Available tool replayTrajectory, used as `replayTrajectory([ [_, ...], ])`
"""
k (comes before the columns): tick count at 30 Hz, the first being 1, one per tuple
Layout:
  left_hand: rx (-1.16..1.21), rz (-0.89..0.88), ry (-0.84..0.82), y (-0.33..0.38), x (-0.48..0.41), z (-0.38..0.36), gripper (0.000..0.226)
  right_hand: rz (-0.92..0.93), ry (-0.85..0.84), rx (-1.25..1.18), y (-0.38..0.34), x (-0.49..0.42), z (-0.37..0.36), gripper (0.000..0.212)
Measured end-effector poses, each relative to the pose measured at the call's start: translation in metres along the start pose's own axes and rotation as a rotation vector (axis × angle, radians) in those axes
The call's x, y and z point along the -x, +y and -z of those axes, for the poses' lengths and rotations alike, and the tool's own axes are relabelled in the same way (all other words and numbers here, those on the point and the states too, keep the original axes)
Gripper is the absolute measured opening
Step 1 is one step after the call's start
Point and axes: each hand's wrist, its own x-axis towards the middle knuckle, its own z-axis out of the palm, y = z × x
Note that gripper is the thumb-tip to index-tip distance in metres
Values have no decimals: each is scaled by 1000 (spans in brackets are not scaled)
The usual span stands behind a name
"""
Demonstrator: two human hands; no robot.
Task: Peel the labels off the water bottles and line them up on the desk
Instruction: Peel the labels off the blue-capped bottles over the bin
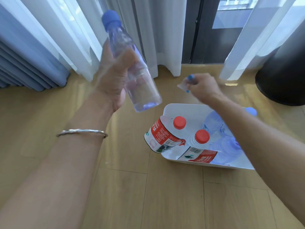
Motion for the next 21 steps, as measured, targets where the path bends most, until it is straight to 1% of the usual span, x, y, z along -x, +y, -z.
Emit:
replayTrajectory([
  [2, 4, 43, -23, -7, 6, -7, 34, 111, -22, 238, 7, 2, -21, 20],
  [4, -22, 79, -50, -12, 12, -10, 40, 156, -23, 386, 17, 2, -34, 23],
  [6, -46, 107, -64, -12, 16, -11, 51, 178, -22, 439, 26, -2, -38, 23],
  [8, -53, 128, -66, -11, 18, -10, 63, 181, -60, 484, 35, -6, -41, 24],
  [9, -55, 131, -66, -9, 19, -10, 65, 167, -83, 510, 39, -6, -42, 25],
  [12, -32, 125, -66, -2, 21, -12, 58, 96, -186, 555, 48, -5, -42, 26],
  [15, -23, 122, -59, 1, 20, -14, 47, 55, -350, 564, 41, -2, -38, 26],
  [18, -19, 138, -61, 1, 21, -18, 50, 84, -417, 584, 36, 4, -34, 38],
  [21, -20, 149, -75, -2, 23, -22, 54, 156, -481, 630, 36, 9, -32, 60],
])
